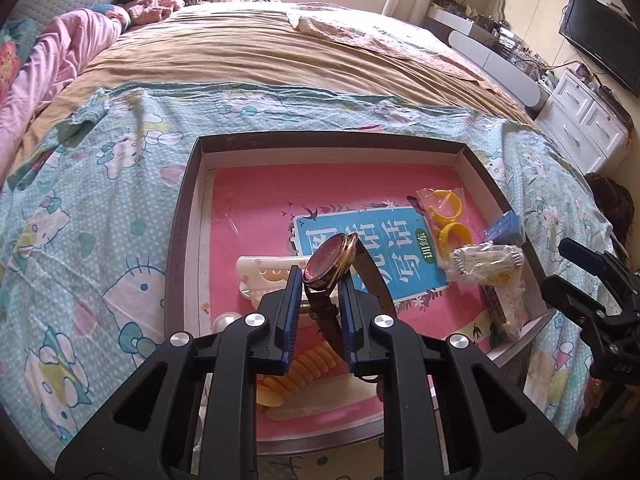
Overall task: Organize jewelry
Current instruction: 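Carry the watch and clear bag into the tray and open both tools, then withdraw both open tools from the tray toward the earring card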
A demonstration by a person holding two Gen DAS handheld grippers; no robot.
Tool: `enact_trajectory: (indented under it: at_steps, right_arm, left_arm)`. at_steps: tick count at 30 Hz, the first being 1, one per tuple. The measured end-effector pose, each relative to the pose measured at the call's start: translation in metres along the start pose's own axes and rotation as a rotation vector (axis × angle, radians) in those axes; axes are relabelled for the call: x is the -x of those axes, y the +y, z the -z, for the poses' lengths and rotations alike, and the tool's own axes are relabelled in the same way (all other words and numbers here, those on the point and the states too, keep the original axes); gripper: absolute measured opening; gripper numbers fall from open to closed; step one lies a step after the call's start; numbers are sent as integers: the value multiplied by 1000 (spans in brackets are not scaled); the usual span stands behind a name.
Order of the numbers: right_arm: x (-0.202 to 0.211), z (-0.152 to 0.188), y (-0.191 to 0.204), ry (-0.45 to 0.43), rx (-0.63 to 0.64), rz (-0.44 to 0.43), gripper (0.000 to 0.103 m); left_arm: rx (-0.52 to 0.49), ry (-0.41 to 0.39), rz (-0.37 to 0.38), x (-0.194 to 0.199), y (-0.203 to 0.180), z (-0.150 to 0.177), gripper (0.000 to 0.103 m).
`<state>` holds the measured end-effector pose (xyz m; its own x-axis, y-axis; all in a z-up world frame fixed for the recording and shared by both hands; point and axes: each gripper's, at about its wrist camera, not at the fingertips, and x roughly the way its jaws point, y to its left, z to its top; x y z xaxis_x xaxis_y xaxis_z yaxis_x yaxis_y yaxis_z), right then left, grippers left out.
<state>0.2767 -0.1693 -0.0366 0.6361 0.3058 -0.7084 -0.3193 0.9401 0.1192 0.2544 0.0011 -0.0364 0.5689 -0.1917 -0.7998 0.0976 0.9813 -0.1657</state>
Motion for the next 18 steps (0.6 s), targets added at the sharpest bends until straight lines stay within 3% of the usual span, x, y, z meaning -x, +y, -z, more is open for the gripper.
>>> enact_trajectory:
  at_steps: [3, 5, 9, 15, 18]
  right_arm:
    - [5, 1, -2, -5, -10, 1, 89]
    - [9, 2, -3, -9, -16, 2, 90]
    - [19, 3, -4, -26, -23, 7, 92]
    - [35, 2, -3, -58, -16, 8, 93]
    - [45, 2, -1, -76, -10, 9, 94]
  left_arm:
    - [0, 1, 1, 1, -1, 0, 18]
    - [2, -13, -2, 5, -1, -1, 30]
    - [2, -36, -2, 17, -2, -4, 37]
    - [4, -85, 0, 41, -7, -7, 58]
    - [5, -119, -19, 55, -10, -7, 80]
